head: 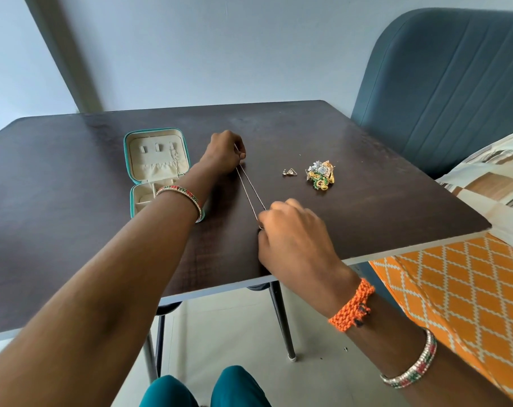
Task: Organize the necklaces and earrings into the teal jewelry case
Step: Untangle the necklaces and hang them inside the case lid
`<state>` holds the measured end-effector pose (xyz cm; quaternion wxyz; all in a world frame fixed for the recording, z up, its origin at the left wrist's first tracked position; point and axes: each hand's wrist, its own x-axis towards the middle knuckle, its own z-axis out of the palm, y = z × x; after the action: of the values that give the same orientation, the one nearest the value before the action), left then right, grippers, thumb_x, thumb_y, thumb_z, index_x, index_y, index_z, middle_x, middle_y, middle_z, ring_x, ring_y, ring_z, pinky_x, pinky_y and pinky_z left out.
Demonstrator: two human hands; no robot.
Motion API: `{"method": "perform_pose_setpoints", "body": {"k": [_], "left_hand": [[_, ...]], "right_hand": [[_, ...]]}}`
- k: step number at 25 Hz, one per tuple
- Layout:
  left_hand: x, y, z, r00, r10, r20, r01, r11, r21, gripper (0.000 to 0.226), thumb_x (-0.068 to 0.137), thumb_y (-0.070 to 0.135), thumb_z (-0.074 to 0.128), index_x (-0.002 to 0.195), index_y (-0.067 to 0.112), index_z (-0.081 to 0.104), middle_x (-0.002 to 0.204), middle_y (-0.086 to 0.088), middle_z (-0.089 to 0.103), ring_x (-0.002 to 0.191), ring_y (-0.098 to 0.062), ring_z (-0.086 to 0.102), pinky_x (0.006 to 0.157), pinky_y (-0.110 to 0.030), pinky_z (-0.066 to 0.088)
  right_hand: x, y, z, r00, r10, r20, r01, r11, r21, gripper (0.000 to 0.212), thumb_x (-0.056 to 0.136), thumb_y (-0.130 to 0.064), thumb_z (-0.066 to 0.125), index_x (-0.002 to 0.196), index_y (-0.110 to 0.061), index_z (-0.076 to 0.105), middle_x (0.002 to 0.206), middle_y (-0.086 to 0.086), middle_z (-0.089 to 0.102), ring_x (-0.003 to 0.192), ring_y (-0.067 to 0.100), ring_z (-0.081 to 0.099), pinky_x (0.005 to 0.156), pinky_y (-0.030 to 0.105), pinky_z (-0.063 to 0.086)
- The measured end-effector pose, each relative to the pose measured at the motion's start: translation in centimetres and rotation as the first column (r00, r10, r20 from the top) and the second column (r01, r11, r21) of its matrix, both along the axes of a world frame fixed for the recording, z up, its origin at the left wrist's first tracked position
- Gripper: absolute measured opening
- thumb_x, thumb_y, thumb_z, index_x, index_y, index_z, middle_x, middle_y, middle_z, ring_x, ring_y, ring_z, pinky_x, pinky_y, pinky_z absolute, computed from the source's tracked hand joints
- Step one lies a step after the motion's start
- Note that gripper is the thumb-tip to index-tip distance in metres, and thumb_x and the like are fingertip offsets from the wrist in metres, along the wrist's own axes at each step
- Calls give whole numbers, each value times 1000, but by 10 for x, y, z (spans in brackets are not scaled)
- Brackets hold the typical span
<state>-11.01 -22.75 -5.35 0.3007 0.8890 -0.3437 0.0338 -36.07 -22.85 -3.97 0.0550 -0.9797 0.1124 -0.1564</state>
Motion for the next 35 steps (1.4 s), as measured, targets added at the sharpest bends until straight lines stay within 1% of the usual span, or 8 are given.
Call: {"method": "perform_pose_setpoints", "body": {"k": [3,7,13,18,21,25,31,35], "left_hand": [[-10,14,26,999,16,38,-13,996,-87,21,85,-2,51,93,5,70,87,-11,66,58,-13,51,61,-20,36],[-29,64,50,995,65,69,-44,961,-275,20,89,9,52,94,14,70,89,2,65,78,-13,56,66,-19,38],[-55,179,7,960,278,12,-237,839,-489,18,85,6,54,90,15,69,90,4,67,71,1,55,58,0,37],[-51,204,-24,962,258,-86,-271,883,-383,33,85,24,63,115,11,62,113,-5,65,98,-14,58,86,-26,46],[-52,203,-26,975,182,-126,-214,916,-338,50,77,41,58,120,15,59,112,0,65,92,-12,57,84,-27,46],[-50,205,-27,973,193,-127,-227,904,-363,37,85,32,64,117,15,60,110,-1,66,95,-13,58,83,-27,47],[-51,209,-25,971,193,-144,-238,850,-469,25,86,23,64,110,15,63,106,6,63,92,-8,56,82,-22,47],[-57,211,-19,938,193,-288,-331,745,-580,15,85,11,57,94,18,68,92,3,69,80,-7,60,72,-21,47]], "right_hand": [[5,-12,13,994,-61,91,54,995,88,24,90,-15,46,104,-15,66,107,5,62,103,26,55,80,33,44],[29,-15,29,981,-71,182,37,982,187,23,85,-15,49,92,-17,71,99,4,70,93,29,63,78,34,52],[99,20,37,983,127,135,-166,928,333,26,80,-6,51,82,-17,74,90,4,72,83,21,65,80,32,54],[144,51,25,991,134,-6,-131,978,164,13,86,-19,62,93,-17,72,107,8,68,98,30,64,83,33,50],[162,57,19,989,92,-117,-83,993,80,17,83,-25,69,98,-16,69,107,6,69,101,29,64,86,37,52],[176,62,18,990,36,-133,-30,998,46,23,81,-13,64,103,-15,66,108,5,68,103,31,63,87,39,51],[174,51,48,996,83,-26,-68,928,365,4,67,-11,76,69,-10,73,76,6,71,76,23,67,72,38,58],[144,48,86,990,101,100,-139,830,540,31,65,-9,75,45,-7,51,49,2,45,48,15,42,47,21,38]]}}
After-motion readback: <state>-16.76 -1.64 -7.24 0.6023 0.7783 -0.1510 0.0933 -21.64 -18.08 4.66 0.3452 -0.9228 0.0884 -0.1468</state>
